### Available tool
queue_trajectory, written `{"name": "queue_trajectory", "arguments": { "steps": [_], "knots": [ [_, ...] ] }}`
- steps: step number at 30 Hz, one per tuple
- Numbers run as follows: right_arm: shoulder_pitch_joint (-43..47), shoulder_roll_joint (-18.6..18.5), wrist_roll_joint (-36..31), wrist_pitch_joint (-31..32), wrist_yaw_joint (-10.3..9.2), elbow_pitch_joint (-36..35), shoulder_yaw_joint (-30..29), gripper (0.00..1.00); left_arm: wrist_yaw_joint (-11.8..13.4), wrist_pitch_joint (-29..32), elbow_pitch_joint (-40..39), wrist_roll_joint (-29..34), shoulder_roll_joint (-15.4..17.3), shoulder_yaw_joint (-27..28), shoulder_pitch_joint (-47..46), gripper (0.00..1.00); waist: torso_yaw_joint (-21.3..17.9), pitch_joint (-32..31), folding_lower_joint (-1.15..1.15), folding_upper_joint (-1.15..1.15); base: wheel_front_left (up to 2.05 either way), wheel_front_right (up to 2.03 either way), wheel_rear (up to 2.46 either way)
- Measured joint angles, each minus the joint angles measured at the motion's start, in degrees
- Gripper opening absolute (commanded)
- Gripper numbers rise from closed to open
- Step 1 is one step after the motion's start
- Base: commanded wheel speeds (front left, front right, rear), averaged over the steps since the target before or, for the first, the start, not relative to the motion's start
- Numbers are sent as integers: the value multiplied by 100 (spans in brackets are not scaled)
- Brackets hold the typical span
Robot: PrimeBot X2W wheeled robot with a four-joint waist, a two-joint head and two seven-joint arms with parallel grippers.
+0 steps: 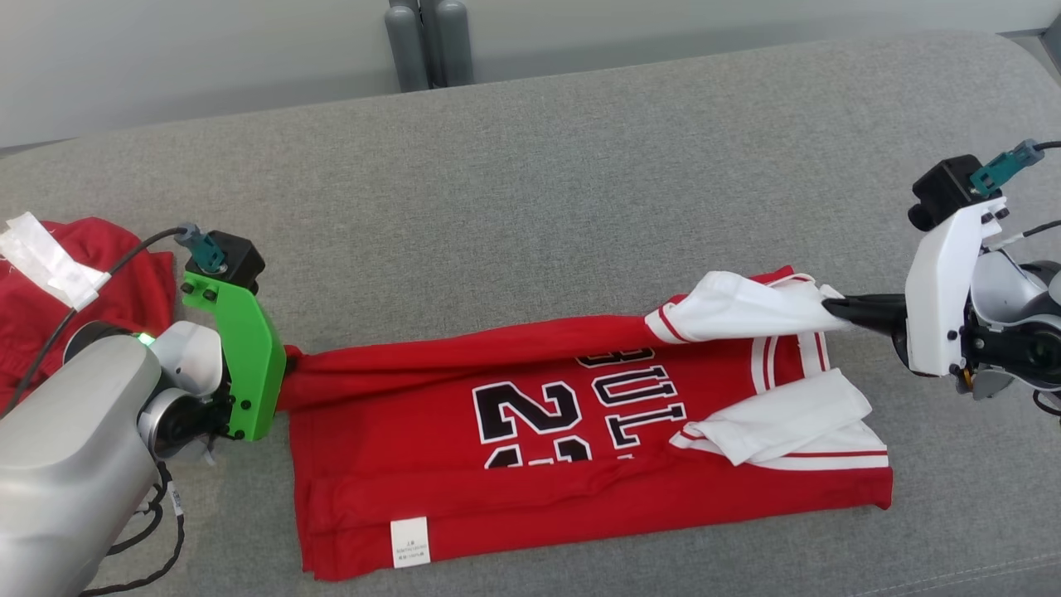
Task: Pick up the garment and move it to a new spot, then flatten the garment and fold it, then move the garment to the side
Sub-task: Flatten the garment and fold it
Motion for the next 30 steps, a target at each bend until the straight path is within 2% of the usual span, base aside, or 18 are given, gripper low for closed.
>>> {"name": "queue_trajectory", "arguments": {
  "steps": [10,23,24,25,26,27,28,29,30],
  "knots": [
    [293,-193,94,290,0,-255,109,0,-1,198,-124,-314,125,-186,103,0,-46,-61,0,0,0,0,0],
    [529,-174,93,402,0,-221,130,0,-1,246,-240,-542,171,-348,205,0,-4,-50,0,0,0,0,0],
    [552,-171,93,403,0,-215,127,0,-1,246,-244,-552,178,-365,210,3,-3,-60,0,0,0,0,0],
    [563,-170,93,403,0,-202,127,0,-1,252,-248,-563,181,-382,213,20,-1,-68,0,0,0,0,0],
    [573,-170,93,405,0,-176,129,0,-1,280,-259,-572,183,-411,219,48,2,-79,0,0,0,0,0],
    [591,-168,92,415,0,-142,132,0,-1,314,-277,-599,186,-433,237,64,7,-89,0,0,0,0,0],
    [626,-158,92,427,0,-116,134,42,-1,349,-292,-632,186,-444,265,100,12,-103,0,0,0,0,0],
    [663,-146,93,433,0,-91,140,69,-1,354,-303,-645,186,-457,288,100,15,-117,0,0,0,0,0],
    [693,-131,93,461,0,-67,148,100,-1,385,-314,-661,189,-467,303,100,18,-136,0,0,0,0,0]
  ]
}}
